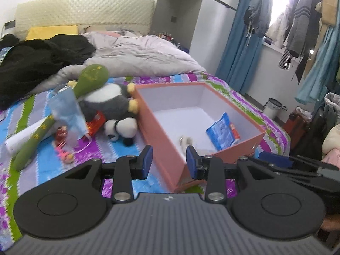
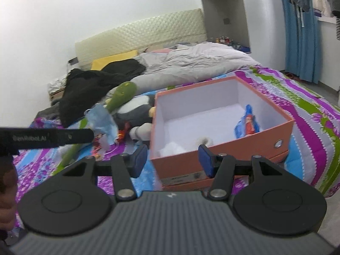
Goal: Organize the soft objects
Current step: 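Withdraw both tools from the box toward the bed, then move both tools toward the pile of items on the bed, then grasp the pink-haired troll doll with left tool while right tool grasps the clear plastic piece, then carry the troll doll and clear plastic over the orange box with both tools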
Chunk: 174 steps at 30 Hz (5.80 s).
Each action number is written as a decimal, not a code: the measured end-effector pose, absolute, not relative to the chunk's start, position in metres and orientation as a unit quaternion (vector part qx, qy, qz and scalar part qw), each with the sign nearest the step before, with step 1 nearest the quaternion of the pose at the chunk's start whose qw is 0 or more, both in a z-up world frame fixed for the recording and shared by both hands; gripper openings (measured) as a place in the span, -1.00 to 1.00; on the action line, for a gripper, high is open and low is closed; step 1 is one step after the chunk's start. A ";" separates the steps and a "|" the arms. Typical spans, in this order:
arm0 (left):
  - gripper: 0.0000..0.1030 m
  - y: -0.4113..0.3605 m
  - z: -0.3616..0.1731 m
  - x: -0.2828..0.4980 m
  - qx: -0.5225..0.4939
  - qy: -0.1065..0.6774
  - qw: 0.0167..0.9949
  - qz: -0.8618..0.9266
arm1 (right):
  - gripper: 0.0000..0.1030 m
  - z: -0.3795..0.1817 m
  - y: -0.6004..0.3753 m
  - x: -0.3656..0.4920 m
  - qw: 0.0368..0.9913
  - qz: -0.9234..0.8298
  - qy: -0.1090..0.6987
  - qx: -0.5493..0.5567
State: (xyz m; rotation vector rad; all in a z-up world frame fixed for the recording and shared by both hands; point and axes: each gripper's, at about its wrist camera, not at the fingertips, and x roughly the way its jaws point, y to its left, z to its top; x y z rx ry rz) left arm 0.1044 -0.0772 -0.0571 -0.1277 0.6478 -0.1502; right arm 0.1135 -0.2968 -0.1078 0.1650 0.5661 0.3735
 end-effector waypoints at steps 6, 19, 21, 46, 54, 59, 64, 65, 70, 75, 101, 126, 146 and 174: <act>-0.22 -0.057 -0.062 0.077 -0.077 0.322 0.942 -0.056 | 0.09 -0.106 -0.275 0.093 0.932 0.215 0.282 0.069; -0.22 -0.020 -0.085 0.047 -0.111 0.342 0.933 -0.017 | 0.09 -0.117 -0.242 0.078 0.917 0.247 0.308 0.055; -0.22 -0.014 -0.090 0.050 -0.116 0.345 0.931 -0.012 | 0.09 -0.119 -0.237 0.080 0.917 0.248 0.310 0.052; -0.22 0.076 -0.192 0.136 -0.163 0.389 0.904 0.065 | 0.08 -0.188 -0.145 0.166 0.882 0.312 0.353 0.027; -0.22 0.111 -0.216 0.175 -0.204 0.383 0.896 0.091 | 0.05 -0.211 -0.113 0.220 0.875 0.314 0.367 0.031; -0.22 0.127 -0.225 0.202 -0.229 0.373 0.895 0.092 | -0.03 -0.213 -0.093 0.256 0.872 0.325 0.363 0.059; -0.04 0.138 -0.233 0.225 -0.243 0.370 0.891 0.097 | -0.03 -0.219 -0.072 0.288 0.860 0.336 0.374 0.089; -0.03 0.140 -0.236 0.229 -0.248 0.368 0.891 0.095 | -0.04 -0.221 -0.068 0.293 0.857 0.338 0.378 0.095; 0.02 0.154 -0.248 0.241 -0.294 0.369 0.877 0.089 | -0.05 -0.230 -0.044 0.315 0.846 0.354 0.386 0.104; 0.03 0.153 -0.256 0.250 -0.291 0.373 0.877 0.087 | -0.05 -0.239 -0.025 0.333 0.839 0.362 0.392 0.103; -0.37 0.148 -0.240 0.211 -0.284 0.360 0.886 0.068 | -0.69 -0.224 -0.026 0.303 0.860 0.329 0.387 0.050; -0.37 0.096 -0.178 0.118 -0.220 0.363 0.904 0.052 | -0.69 -0.178 -0.102 0.184 0.878 0.298 0.373 0.041; -0.37 0.035 -0.086 0.101 -0.158 0.340 0.927 0.011 | -0.69 -0.101 -0.163 0.148 0.908 0.274 0.312 0.051; -0.37 -0.099 -0.026 0.148 -0.065 0.328 0.933 -0.132 | -0.68 -0.049 -0.278 0.132 0.947 0.161 0.270 0.058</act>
